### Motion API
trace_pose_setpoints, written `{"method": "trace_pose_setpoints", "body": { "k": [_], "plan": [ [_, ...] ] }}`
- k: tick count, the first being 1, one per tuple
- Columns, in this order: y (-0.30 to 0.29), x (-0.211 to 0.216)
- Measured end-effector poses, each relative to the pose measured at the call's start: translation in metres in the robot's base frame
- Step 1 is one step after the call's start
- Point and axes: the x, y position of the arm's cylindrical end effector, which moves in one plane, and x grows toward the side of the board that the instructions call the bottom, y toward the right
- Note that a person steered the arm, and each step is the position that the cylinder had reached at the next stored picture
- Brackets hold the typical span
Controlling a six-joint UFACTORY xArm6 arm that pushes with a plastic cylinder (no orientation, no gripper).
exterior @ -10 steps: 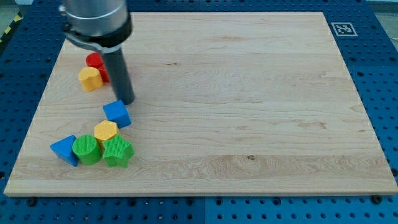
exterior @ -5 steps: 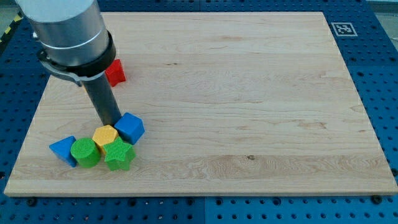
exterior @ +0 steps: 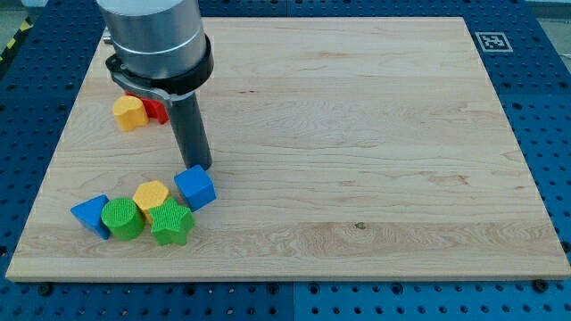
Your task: Push the cube into the group of the blocks
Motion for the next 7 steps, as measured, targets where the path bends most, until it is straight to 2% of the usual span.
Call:
{"method": "trace_pose_setpoints", "body": {
  "k": [1,4,6,7],
  "plan": [
    [0.008,-0.014],
    [0.025,0.011],
    [0.174,-0.091],
    [0.208,-0.103]
  ]
}}
